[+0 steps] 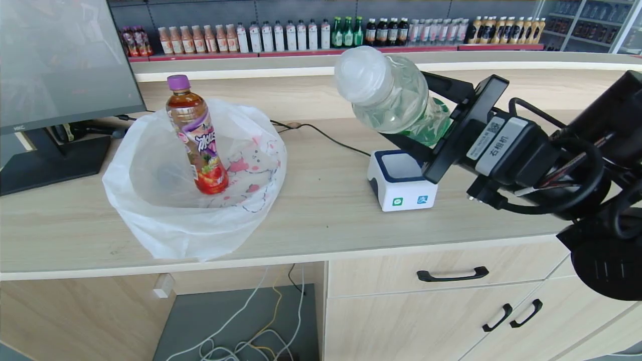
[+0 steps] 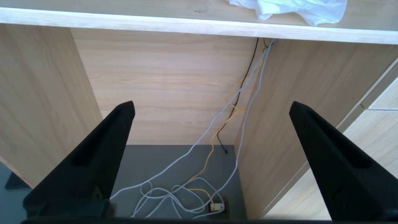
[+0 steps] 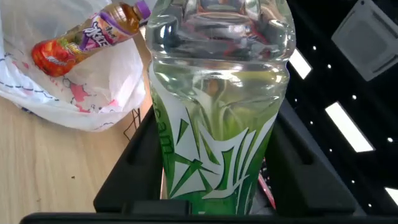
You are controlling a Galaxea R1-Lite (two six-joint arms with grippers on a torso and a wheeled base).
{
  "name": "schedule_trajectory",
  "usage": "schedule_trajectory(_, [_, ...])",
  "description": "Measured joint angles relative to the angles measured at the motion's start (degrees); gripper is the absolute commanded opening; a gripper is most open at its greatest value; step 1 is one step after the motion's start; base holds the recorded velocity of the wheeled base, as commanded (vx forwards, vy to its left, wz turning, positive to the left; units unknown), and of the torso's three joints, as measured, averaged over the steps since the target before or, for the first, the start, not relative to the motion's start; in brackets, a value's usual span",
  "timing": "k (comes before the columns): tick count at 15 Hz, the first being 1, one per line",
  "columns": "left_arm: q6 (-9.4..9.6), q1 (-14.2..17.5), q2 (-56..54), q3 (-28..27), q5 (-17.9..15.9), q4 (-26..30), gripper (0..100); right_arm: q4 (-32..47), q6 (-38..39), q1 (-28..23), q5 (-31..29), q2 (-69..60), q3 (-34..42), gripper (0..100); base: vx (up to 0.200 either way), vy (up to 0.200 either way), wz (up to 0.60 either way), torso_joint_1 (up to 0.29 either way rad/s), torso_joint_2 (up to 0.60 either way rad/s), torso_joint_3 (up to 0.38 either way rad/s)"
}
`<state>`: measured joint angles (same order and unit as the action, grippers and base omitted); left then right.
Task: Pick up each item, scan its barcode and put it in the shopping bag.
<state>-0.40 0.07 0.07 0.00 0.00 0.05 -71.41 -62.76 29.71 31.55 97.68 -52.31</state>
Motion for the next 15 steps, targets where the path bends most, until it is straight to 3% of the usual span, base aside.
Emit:
schedule_trajectory(6, [0.02,0.0,0.0,0.0,0.0,0.0,100,0.0,-6.1,-1.9,5.4,2.2,4.2,0,0.0,0.0,0.0,0.0,0.0,0.0])
schedule_trajectory(15, [0.0,0.0,0.0,0.0,0.0,0.0,100,-0.1,-10.9,-7.3,11.0,5.6,4.2,0,0.0,0.0,0.0,0.0,0.0,0.0])
